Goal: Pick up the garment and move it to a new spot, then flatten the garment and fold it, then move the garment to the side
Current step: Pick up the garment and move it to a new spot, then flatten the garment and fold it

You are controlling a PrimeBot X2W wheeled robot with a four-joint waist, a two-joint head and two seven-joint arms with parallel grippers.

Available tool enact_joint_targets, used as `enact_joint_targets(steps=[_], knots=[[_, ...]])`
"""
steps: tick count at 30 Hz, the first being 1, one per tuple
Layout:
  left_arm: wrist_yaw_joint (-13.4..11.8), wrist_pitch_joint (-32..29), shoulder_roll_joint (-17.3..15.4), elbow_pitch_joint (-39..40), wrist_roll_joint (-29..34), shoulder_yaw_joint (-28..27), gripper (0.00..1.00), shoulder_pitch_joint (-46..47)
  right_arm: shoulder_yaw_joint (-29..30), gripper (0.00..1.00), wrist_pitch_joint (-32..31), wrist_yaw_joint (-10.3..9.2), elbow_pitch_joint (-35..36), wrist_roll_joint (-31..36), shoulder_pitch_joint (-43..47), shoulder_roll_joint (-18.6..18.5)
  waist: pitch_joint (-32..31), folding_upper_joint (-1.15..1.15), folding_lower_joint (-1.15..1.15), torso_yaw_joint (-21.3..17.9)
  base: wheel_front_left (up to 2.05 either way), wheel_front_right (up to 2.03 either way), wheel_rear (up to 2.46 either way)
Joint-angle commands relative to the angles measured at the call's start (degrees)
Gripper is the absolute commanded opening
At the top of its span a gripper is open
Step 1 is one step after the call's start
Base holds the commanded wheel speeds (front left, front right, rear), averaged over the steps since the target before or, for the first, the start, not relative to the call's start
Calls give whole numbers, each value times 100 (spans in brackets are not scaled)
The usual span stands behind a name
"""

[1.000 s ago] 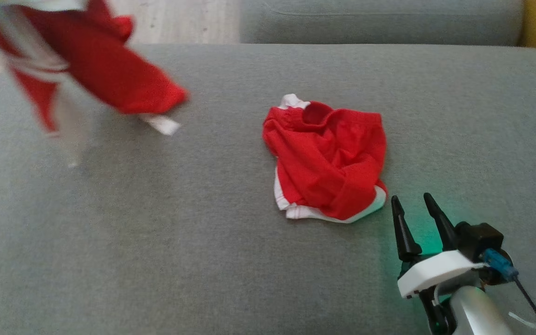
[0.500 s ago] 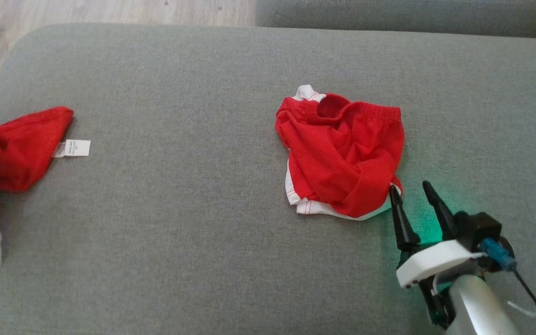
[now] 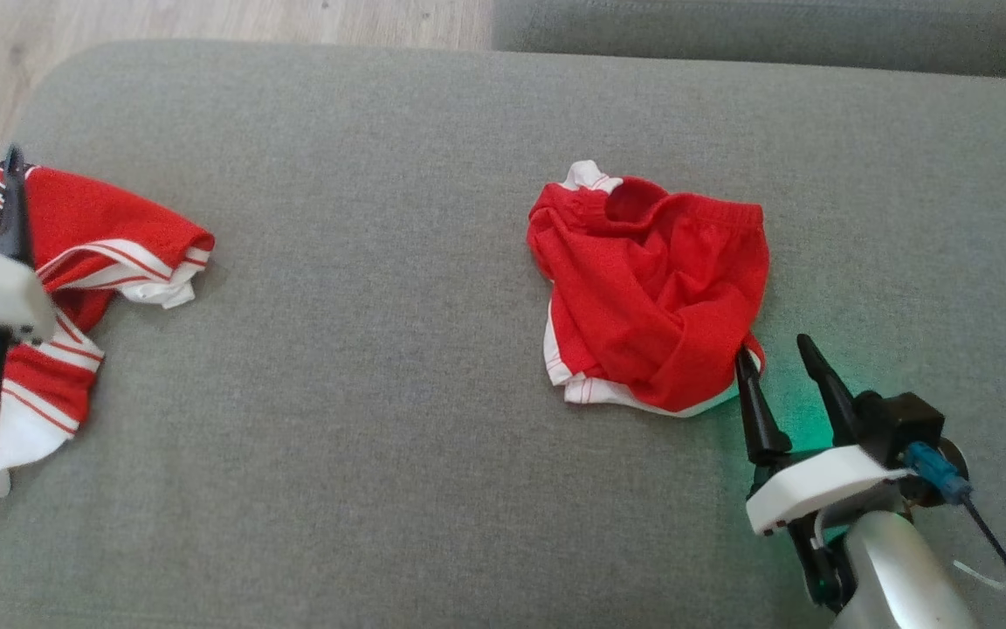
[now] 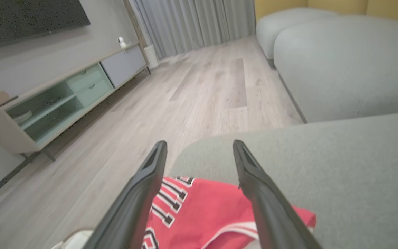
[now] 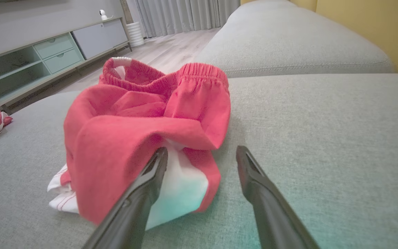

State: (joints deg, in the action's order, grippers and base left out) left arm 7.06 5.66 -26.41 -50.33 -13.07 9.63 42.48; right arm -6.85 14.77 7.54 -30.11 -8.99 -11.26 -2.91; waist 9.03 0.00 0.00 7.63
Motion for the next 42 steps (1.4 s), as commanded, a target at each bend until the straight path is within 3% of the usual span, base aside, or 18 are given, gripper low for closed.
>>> enact_joint_targets(steps=[1, 11, 15, 20, 26, 42], knots=[[-43, 159, -226, 226, -17, -145, 100, 306, -84, 100, 23, -5, 203, -6, -245, 3, -53, 0, 0, -9, 0, 0, 0], [-116, 832, 797, 438, -314, -11, 100, -489, 151, 100, 23, -5, 106, 132, -389, 3, -355, 0, 0, -508, 0, 0, 0], [-291, 920, 1160, 645, -424, -96, 100, -1163, 172, 100, 23, -5, -5, 207, -336, 3, -499, 0, 0, -731, 0, 0, 0], [-556, 931, 1512, 1676, -395, -478, 100, -2257, 161, 100, 23, -5, -119, 218, -153, 3, -600, 0, 0, -921, 0, 0, 0], [-606, 932, 1899, 2595, 7, -642, 100, -3546, 37, 100, 23, -5, -205, 139, 61, 3, -672, 0, 0, -1016, 0, 0, 0], [-391, 933, 2239, 2849, 578, -604, 100, -3973, -127, 100, 23, -5, -282, 116, -239, 3, -425, 0, 0, -819, 0, 0, 0]])
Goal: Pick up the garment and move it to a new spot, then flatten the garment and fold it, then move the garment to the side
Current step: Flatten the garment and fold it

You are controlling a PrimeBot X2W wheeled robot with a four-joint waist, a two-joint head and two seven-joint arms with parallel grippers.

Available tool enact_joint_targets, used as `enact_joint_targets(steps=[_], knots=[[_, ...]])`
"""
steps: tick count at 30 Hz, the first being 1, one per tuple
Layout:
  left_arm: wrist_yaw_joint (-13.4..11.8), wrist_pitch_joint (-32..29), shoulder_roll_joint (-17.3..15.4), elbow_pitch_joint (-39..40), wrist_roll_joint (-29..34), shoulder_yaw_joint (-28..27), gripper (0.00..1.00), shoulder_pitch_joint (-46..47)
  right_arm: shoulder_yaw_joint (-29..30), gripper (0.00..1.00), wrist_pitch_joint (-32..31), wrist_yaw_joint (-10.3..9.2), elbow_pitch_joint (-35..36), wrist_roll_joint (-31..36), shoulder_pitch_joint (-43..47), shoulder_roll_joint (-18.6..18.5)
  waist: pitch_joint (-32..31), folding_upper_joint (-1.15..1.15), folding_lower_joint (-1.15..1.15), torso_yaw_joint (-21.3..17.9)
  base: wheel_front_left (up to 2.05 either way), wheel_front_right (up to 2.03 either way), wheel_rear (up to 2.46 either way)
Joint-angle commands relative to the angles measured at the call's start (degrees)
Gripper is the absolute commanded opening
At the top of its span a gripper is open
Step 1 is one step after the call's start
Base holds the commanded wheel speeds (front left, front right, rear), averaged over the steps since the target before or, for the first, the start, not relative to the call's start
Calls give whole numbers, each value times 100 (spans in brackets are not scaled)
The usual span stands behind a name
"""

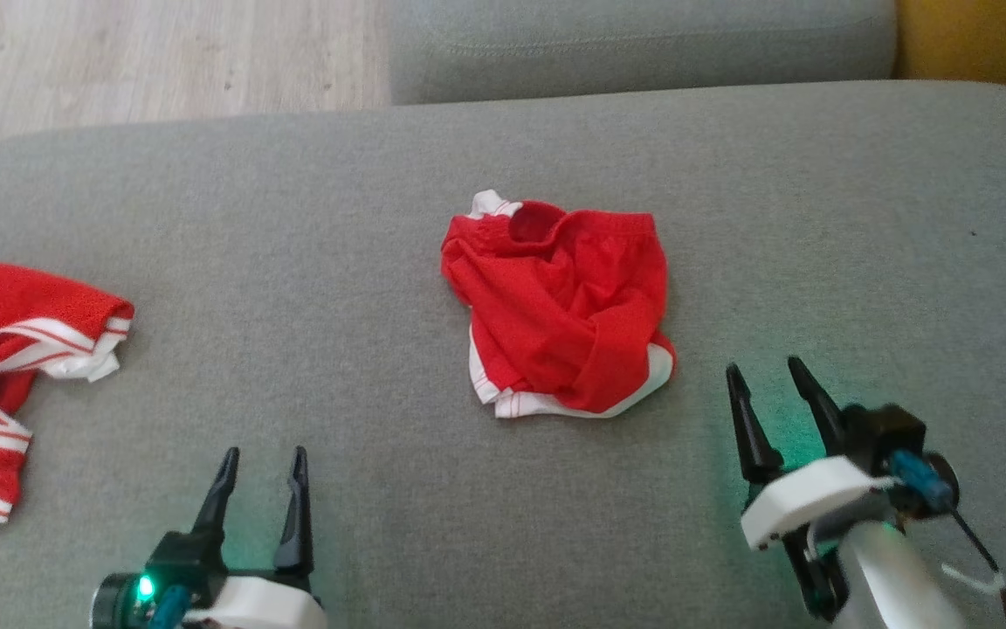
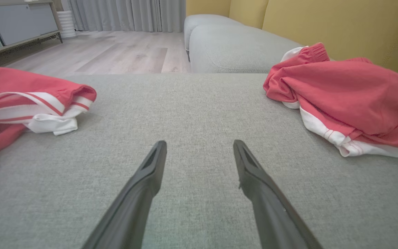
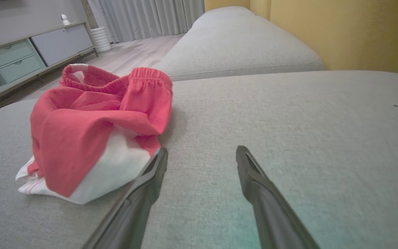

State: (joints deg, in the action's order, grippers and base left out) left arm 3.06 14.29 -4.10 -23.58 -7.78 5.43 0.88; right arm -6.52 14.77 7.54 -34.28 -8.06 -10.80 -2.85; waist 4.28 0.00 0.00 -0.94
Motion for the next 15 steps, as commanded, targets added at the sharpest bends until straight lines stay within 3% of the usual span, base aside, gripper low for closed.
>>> enact_joint_targets(steps=[1, 9, 15], knots=[[31, 71, 22, 174, 65, -163, 100, 207, -182, 100, 23, -5, 120, 53, -355, -3, 91, 0, 0, 64, 0, 0, 0], [183, 71, 97, 39, 136, 139, 100, 365, -652, 100, -255, -5, -348, 37, -1559, -141, 366, 0, 0, 366, 0, 0, 0], [244, 71, 117, -51, 108, 372, 100, 529, -1351, 100, -642, -5, -627, -666, -2621, -151, 507, 0, 0, 688, 0, 0, 0]])
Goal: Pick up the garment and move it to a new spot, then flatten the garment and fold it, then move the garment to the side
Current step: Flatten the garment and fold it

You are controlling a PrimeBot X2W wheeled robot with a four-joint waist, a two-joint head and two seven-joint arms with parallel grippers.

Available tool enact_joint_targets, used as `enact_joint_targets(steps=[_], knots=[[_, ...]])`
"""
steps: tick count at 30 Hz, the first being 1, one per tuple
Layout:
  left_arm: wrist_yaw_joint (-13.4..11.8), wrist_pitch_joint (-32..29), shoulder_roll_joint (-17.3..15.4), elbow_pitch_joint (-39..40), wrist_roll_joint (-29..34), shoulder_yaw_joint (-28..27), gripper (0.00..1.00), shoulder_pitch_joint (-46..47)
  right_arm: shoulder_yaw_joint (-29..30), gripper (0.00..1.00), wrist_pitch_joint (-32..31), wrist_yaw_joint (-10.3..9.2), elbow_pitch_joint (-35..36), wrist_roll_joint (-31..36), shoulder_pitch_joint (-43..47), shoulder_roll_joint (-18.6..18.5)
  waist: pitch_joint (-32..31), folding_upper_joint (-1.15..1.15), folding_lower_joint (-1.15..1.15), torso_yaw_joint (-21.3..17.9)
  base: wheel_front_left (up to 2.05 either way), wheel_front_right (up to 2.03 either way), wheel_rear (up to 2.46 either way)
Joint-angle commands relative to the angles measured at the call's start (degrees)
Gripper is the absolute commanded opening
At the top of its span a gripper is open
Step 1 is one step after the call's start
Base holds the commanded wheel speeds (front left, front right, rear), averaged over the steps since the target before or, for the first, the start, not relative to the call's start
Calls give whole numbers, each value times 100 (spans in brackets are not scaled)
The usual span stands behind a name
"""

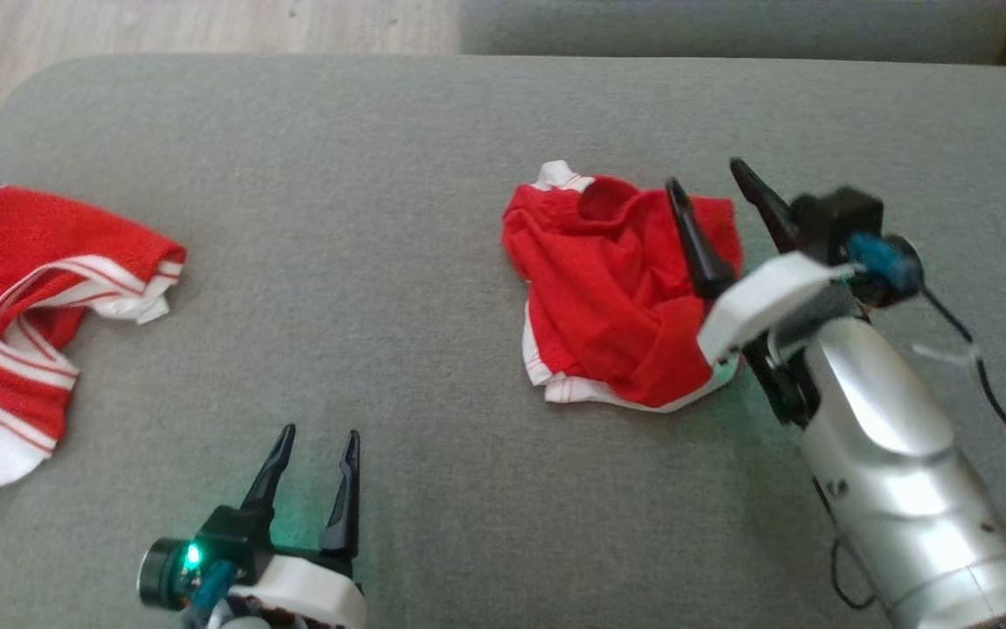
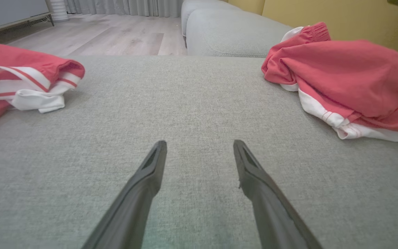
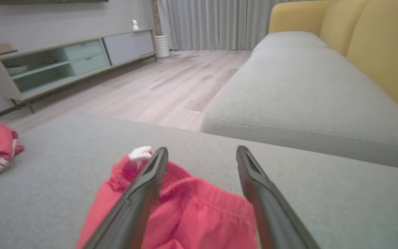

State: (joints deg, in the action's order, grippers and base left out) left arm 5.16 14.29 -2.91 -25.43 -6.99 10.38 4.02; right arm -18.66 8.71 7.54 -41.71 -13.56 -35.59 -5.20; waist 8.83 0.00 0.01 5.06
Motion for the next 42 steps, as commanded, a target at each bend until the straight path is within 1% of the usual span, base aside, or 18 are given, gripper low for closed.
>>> enact_joint_targets(steps=[1, 7, 8, 11, 16, 23, 24, 25, 26, 30, 33, 35, 38, 42], knots=[[40, 71, -1, 125, 28, -91, 100, 237, -221, 100, -124, -5, 78, -339, -234, 112, 71, 0, -1, 135, 0, 0, 0], [31, 71, 1, 84, -126, 132, 100, 330, -579, 100, -680, -5, -94, -1862, -439, 217, 155, 0, -1, 426, 0, 0, 0], [32, 71, 2, 80, -150, 207, 100, 342, -664, 100, -770, -5, -78, -2338, -441, 226, 191, 0, -1, 515, 0, 0, 0], [23, 71, 2, 76, -172, 282, 100, 348, -858, 100, -811, -5, 10, -2927, -448, 229, 237, 0, -1, 621, 0, 0, 0], [2, 71, 2, 52, -207, 338, 100, 363, -1074, 100, -769, -5, -88, -3421, -533, 231, 286, 0, -1, 738, 0, 0, 0], [25, 71, 2, 17, -191, 500, 100, 405, -1110, 100, -571, -5, -473, -3689, -783, 232, 372, 0, -1, 849, 0, 0, 0], [32, 71, 2, 9, -194, 544, 100, 409, -1120, 98, -528, -5, -528, -3725, -831, 232, 386, 0, -1, 868, 0, 0, 0], [43, 71, 2, -6, -187, 595, 100, 413, -1132, 41, -474, -5, -576, -3751, -884, 232, 401, 0, -1, 889, 0, 0, 0], [50, 71, 2, -13, -195, 641, 100, 413, -1136, 0, -379, -5, -614, -3754, -947, 232, 414, 0, -1, 910, 0, 0, 0], [63, 71, 2, 46, -244, 846, 100, 378, -1063, 0, 39, -5, -830, -3672, -1305, 228, 376, 0, -1, 1028, 0, 0, 0], [64, 71, 2, 45, -262, 995, 100, 302, -1050, 0, 350, -5, -775, -3548, -1772, 228, 268, 0, -1, 1137, 0, 0, 0], [67, 71, 3, 16, -289, 1064, 100, 249, -1066, 0, 486, -5, -561, -3554, -2101, 230, 162, 0, -1, 1204, 0, 0, 0], [34, 71, 3, -2, -316, 1072, 100, 161, -1264, 0, 584, -5, -2, -3714, -2515, 231, -2, 0, -1, 1231, 0, 0, 0], [-17, 71, 3, 6, -268, 968, 100, 10, -1603, 0, 622, -5, 687, -3898, -2827, 231, -171, 0, -1, 1063, 0, 0, 0]])
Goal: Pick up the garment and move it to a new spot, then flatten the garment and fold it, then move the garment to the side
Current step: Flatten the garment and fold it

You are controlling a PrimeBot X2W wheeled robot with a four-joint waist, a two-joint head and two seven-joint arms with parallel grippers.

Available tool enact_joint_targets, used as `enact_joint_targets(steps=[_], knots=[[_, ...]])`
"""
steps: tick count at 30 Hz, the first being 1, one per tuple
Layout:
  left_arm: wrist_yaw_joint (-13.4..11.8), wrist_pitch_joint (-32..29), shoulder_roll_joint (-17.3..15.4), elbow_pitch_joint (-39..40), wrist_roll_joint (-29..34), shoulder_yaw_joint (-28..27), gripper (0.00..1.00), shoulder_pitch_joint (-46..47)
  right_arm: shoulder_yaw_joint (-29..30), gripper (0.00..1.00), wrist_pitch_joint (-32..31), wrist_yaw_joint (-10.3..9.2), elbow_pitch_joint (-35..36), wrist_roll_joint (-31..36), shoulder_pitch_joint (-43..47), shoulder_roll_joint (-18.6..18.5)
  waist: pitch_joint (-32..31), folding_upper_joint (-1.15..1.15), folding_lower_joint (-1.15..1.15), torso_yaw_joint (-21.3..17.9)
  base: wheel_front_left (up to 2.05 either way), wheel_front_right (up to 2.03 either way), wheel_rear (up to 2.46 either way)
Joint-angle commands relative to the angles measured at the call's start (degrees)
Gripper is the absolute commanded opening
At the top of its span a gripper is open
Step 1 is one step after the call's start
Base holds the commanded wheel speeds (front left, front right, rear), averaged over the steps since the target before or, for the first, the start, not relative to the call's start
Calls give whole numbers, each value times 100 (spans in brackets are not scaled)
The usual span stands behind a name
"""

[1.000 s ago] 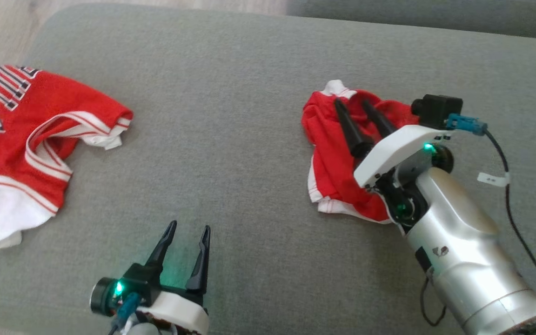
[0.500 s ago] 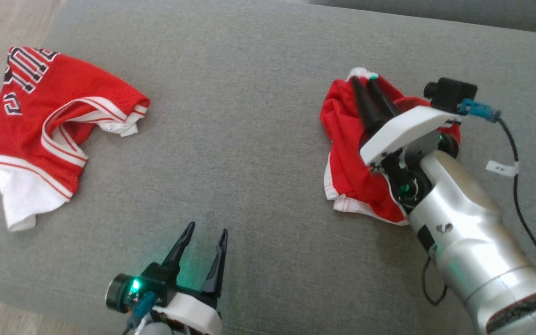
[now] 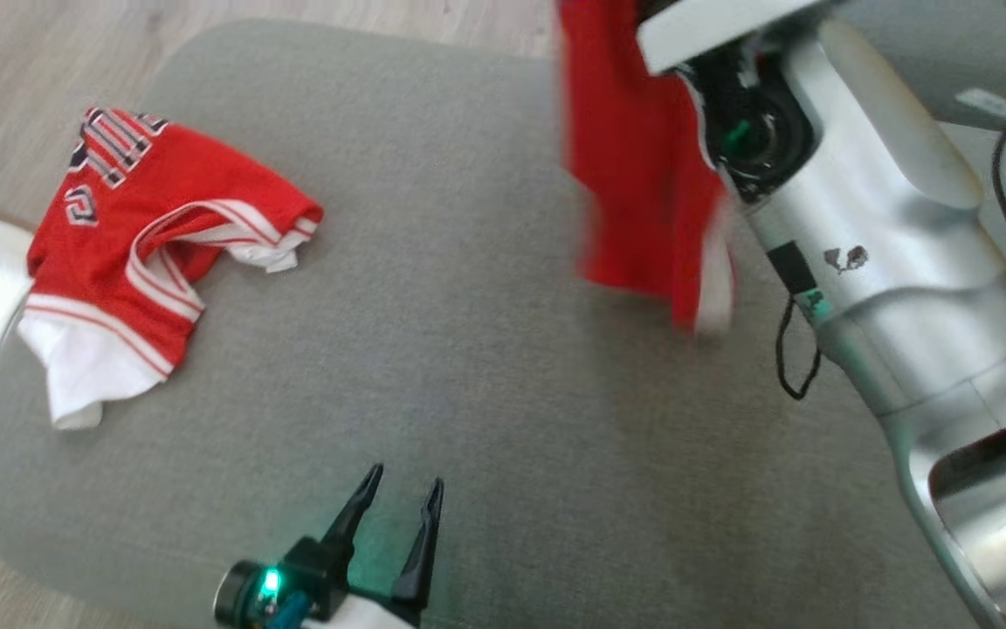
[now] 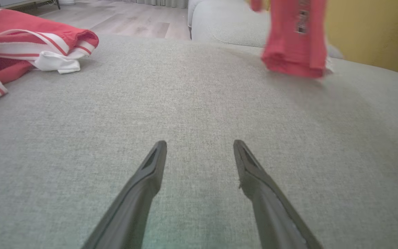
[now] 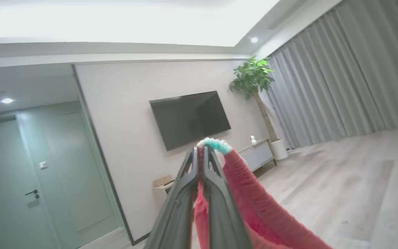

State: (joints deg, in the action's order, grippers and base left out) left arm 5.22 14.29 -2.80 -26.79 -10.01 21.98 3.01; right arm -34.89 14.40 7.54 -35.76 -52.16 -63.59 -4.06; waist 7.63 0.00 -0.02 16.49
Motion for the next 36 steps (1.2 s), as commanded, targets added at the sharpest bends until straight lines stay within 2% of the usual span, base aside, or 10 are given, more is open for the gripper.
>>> enact_joint_targets(steps=[1, 4, 8, 12, 16, 17, 18, 26, 32, 36], knots=[[-25, 71, -8, 143, 61, -223, 100, 80, -54, 0, 55, -5, 218, -98, -10, 117, -73, 0, 2, -149, 0, 0, 0], [-37, 71, -8, 166, 83, -320, 100, 32, -493, 0, 57, -5, 572, -151, 293, -93, -82, 0, 2, -380, 0, 0, 0], [-32, 71, -8, 190, 74, -374, 100, 5, -1050, 0, 0, -5, 783, -307, 1400, -927, -87, 0, 2, -692, 0, 0, 0], [-33, 71, -8, 178, 88, -408, 100, 14, -1183, 0, 17, -5, 468, -268, 2696, -1788, -42, 0, 2, -970, 0, 0, 0], [-46, 71, -8, 185, 126, -560, 100, 97, -1087, 1, 43, -5, 69, -83, 3521, -2154, 11, 0, 2, -1204, 0, 0, 0], [-47, 71, -8, 191, 132, -609, 100, 122, -991, 39, 48, -5, -41, -49, 3640, -2154, 13, 0, 2, -1257, 0, 0, 0], [-47, 71, -8, 205, 144, -653, 100, 145, -878, 100, 52, -5, -151, 38, 3708, -2142, 18, 0, 2, -1304, 0, 0, 0], [-91, 71, -8, 306, 101, -909, 100, 376, 713, 100, 58, -5, -305, 1805, 3886, -1685, -14, 0, 2, -1495, 0, 0, 0], [-365, 71, -8, 346, 193, -1106, 100, 604, 2402, 100, 59, -5, 376, 3694, 4486, -817, -116, 0, 2, -1554, 0, 0, 0], [-603, 71, -24, 429, 396, -1321, 100, 564, 2923, 100, 59, -5, 789, 4511, 4958, -247, -205, 0, 2, -1601, 0, 0, 0]])
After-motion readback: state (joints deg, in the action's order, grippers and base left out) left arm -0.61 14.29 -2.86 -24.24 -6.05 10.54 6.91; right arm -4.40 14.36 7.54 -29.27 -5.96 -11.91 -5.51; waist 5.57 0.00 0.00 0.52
